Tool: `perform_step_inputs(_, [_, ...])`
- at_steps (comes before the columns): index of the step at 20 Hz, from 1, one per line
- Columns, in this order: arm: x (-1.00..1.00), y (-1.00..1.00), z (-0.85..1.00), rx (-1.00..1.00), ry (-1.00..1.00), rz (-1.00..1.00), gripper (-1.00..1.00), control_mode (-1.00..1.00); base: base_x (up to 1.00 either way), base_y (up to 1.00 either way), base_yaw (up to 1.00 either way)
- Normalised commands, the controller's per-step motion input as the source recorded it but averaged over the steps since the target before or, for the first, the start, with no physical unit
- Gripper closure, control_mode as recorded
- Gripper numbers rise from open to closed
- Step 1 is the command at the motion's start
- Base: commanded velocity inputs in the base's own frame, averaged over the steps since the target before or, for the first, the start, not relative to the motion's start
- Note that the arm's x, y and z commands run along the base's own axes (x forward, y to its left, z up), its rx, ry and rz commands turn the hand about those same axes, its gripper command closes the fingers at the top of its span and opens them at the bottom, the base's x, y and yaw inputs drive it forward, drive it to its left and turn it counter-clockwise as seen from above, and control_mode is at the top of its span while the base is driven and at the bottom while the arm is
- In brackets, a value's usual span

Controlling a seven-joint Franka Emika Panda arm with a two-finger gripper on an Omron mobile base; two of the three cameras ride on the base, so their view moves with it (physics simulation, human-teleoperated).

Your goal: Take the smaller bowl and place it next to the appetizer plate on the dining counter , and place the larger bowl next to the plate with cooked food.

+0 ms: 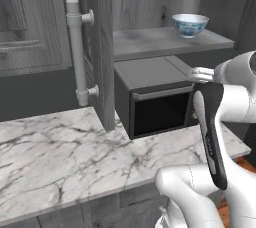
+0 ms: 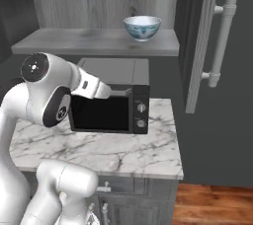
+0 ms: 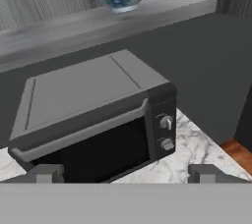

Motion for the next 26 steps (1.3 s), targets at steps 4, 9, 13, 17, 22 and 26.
perform_step_inputs(4, [-0.08, -0.03, 0.38, 0.34, -0.05, -0.25, -1.00, -1.00, 0.00, 0.00, 0.00])
perform_step_inputs(9, [0.05, -0.20, 0.66, 0.16, -0.08, -0.13, -1.00, -1.00, 0.00, 0.00, 0.00])
perform_step_inputs(13, [0.11, -0.35, 0.60, 0.13, -0.01, -0.02, -1.00, -1.00, 0.00, 0.00, 0.00])
perform_step_inputs(17, [0.38, -0.25, 0.31, 0.05, 0.00, 0.00, -1.00, -1.00, 0.00, 0.00, 0.00])
perform_step_inputs(22, [0.70, -0.01, 0.30, 0.00, 0.01, 0.00, -1.00, -1.00, 0.00, 0.00, 0.00])
perform_step_inputs(26, [0.65, 0.00, 0.24, 0.00, 0.06, 0.00, -1.00, -1.00, 0.00, 0.00, 0.00])
